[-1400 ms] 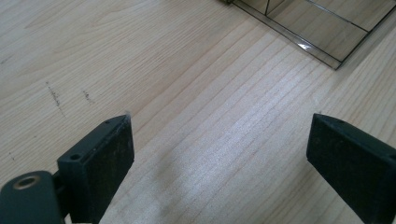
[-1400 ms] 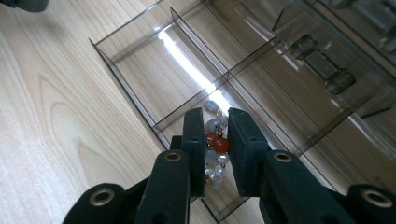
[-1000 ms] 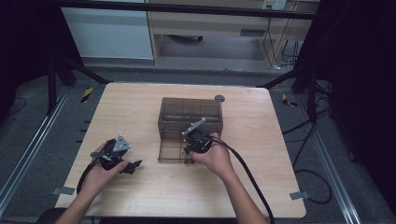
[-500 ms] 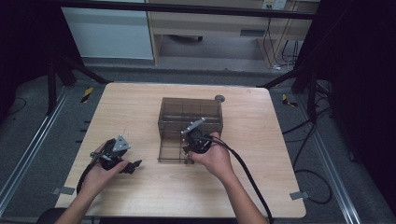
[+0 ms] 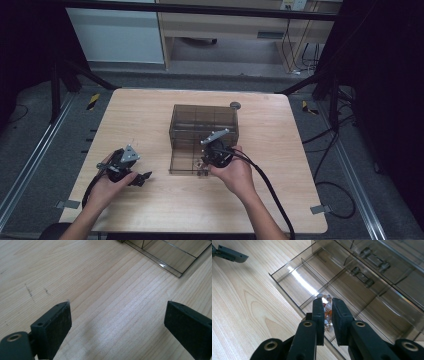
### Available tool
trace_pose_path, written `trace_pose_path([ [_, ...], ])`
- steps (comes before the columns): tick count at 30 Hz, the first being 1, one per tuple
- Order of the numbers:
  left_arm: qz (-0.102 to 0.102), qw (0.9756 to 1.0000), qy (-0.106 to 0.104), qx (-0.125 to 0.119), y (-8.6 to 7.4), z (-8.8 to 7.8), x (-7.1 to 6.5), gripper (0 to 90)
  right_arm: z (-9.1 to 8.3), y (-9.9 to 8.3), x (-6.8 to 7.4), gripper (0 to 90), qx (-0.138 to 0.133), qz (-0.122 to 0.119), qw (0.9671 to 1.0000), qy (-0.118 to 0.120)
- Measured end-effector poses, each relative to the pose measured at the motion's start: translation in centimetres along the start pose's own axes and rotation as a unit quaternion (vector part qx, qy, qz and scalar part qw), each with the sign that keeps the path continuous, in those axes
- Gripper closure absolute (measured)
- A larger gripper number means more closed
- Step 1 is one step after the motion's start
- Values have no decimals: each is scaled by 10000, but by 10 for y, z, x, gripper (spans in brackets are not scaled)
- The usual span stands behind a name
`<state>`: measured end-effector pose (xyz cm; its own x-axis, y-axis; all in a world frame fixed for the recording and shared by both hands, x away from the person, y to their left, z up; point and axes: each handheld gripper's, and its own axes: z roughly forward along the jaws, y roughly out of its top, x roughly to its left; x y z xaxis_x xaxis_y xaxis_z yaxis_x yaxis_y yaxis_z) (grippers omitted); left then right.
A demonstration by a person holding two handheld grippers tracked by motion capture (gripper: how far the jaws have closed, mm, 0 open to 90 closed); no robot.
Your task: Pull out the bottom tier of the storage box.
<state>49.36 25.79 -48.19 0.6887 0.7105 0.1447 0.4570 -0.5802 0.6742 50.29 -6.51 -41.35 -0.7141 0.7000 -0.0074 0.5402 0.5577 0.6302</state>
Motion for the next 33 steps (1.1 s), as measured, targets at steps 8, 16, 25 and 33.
trace_pose_path([
  [8,-35,10000,-18,-13,0,-1,1,73,-13,-8,4,826,-122,61,9999,-64],
  [16,-76,9999,-86,-49,0,-4,2,74,-17,-26,7,844,-256,201,9994,-151],
  [25,-279,9993,-18,-248,12,-12,10,79,-17,-47,7,844,-480,480,9974,-229],
  [33,-204,9998,-31,42,43,-9,12,82,-5,-61,14,857,-744,693,9946,-212],
])
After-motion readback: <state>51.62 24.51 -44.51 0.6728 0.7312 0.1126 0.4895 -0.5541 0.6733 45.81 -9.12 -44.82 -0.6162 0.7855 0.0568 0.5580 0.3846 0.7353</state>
